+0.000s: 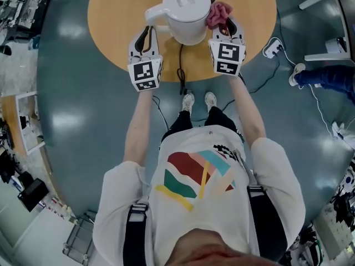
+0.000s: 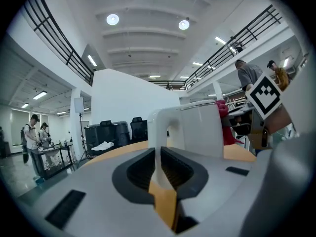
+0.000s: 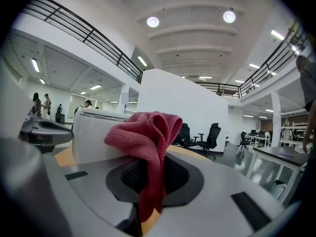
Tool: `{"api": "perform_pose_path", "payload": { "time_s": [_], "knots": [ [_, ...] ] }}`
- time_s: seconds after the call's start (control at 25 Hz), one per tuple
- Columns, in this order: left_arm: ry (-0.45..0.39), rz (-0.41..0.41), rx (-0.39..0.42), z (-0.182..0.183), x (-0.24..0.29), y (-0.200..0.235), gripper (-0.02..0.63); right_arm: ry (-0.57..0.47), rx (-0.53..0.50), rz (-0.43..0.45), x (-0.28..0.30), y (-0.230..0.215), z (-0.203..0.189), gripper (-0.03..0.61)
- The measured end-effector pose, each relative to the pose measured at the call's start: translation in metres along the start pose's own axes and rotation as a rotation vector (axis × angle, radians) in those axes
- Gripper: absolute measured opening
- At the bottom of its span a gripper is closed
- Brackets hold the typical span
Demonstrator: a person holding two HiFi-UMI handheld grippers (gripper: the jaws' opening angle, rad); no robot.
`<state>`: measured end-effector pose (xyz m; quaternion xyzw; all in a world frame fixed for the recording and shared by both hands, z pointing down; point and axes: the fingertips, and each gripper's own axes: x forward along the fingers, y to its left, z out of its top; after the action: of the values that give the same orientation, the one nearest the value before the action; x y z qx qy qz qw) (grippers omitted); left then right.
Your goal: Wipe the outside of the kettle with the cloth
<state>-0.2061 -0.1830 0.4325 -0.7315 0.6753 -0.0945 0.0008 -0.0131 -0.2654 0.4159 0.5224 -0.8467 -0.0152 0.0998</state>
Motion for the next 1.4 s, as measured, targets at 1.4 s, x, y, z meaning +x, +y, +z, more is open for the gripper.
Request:
{"api": "perform_pose_path", "payload": {
  "time_s": [1.4],
  "knots": [
    [-0.040,-0.146,-0.034,-0.007,-0.003,0.009,0.081,0.102,0.038,0.048,0.004,0.177,-0.088,0.048]
  ]
}}
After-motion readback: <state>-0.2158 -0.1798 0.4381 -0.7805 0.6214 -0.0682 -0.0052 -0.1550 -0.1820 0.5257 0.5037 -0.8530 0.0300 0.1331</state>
